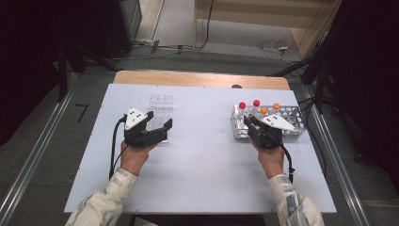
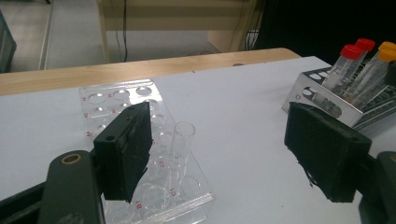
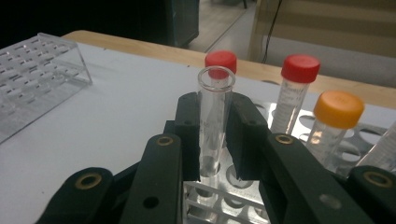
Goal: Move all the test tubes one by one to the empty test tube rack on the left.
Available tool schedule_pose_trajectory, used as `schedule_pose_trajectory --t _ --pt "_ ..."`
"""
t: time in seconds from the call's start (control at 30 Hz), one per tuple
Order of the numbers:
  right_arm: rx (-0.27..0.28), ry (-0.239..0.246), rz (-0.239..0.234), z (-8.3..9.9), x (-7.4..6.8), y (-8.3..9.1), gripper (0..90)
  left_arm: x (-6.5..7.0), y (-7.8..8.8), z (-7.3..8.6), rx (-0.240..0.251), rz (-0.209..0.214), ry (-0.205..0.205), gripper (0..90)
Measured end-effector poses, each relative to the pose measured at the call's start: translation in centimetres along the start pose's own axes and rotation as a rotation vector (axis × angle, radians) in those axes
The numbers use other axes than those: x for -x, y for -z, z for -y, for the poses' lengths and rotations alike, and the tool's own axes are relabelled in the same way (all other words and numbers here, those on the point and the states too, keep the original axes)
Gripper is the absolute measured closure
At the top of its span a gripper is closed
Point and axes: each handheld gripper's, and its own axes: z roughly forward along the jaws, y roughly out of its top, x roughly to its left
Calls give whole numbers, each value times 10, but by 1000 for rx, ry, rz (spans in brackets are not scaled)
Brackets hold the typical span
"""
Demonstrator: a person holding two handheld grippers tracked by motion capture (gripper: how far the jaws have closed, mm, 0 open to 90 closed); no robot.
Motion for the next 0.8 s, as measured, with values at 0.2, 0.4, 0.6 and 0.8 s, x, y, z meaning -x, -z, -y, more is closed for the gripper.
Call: schedule_pose_trajectory --t 0.2,0.4,0.6,0.8 --pt "43 0 -13 -11 -1 13 736 2 1 -2 8 7 1 236" --pt "56 30 -73 -16 -18 21 737 9 4 -4 17 32 -12 245" --pt "42 65 -182 -15 -48 21 738 25 6 -6 25 88 -29 252" --pt "-11 122 -280 -3 -85 12 737 53 4 -5 3 185 -83 305"
